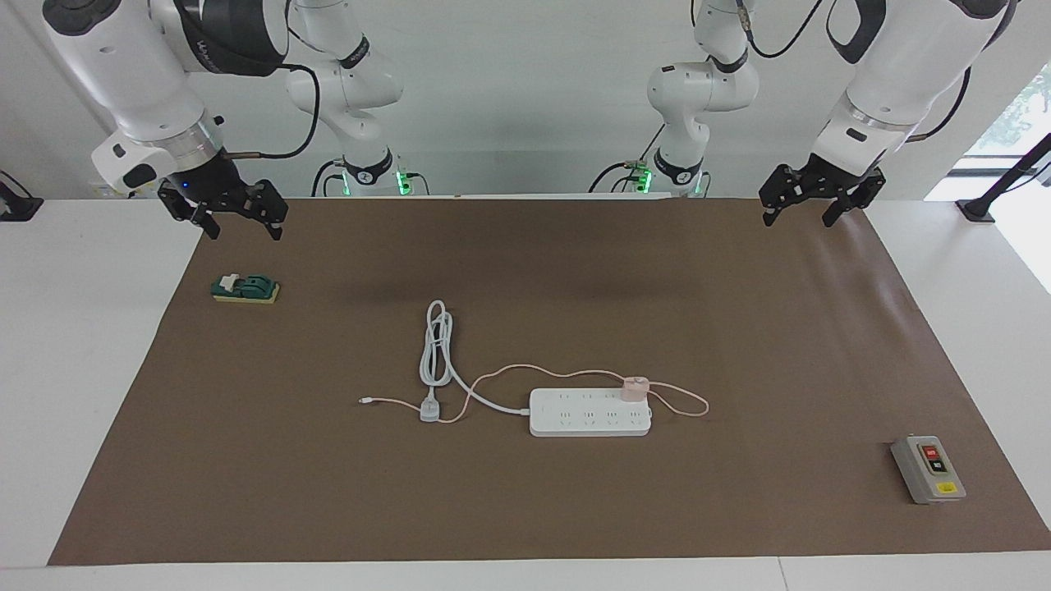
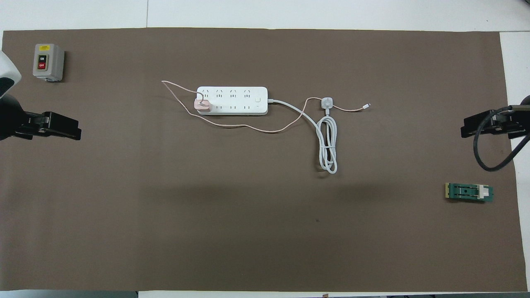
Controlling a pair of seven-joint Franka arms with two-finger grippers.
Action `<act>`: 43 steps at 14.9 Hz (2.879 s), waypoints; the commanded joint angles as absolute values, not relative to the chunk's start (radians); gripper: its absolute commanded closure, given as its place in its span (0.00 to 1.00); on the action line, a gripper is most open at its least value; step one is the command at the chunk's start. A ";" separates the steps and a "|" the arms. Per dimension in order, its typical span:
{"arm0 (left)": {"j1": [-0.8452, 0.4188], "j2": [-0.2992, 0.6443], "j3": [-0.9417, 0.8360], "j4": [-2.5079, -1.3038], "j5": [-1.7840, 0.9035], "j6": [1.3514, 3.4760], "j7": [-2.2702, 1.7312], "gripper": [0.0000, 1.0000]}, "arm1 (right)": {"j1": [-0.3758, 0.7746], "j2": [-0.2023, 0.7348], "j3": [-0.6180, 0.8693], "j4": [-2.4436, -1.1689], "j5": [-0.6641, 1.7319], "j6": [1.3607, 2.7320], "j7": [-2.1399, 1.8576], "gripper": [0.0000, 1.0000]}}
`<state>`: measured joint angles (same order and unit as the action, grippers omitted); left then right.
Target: Unplug charger and place it aside
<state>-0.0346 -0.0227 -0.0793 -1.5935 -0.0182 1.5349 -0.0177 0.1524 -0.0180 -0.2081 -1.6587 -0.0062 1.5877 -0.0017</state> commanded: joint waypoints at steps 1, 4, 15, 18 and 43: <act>-0.032 -0.043 -0.075 -1.605 -0.008 1.526 0.035 0.00 | 0.149 -0.026 -0.201 -1.658 0.002 1.582 -0.029 0.00; -0.032 -0.043 -0.075 -1.603 -0.008 1.529 0.040 0.00 | 0.161 -0.029 -0.196 -1.663 0.003 1.568 -0.028 0.00; -0.029 -0.037 -0.075 -1.605 -0.008 1.534 0.035 0.00 | 0.187 -0.028 -0.199 -1.661 0.040 1.624 0.091 0.00; -0.029 -0.034 -0.074 -1.603 -0.006 1.539 0.025 0.00 | 0.189 -0.014 -0.198 -1.661 0.087 1.628 0.340 0.00; -0.277 0.292 -0.057 -1.470 0.055 1.787 -1.358 0.00 | 0.389 0.362 -0.196 -1.615 0.629 2.029 1.477 0.00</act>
<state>-0.2453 0.2070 -0.0699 -1.5312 0.0336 1.7590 -1.2450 0.3600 0.3130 -0.1987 -1.6551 0.5942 2.0016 1.4595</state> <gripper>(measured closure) 0.000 0.000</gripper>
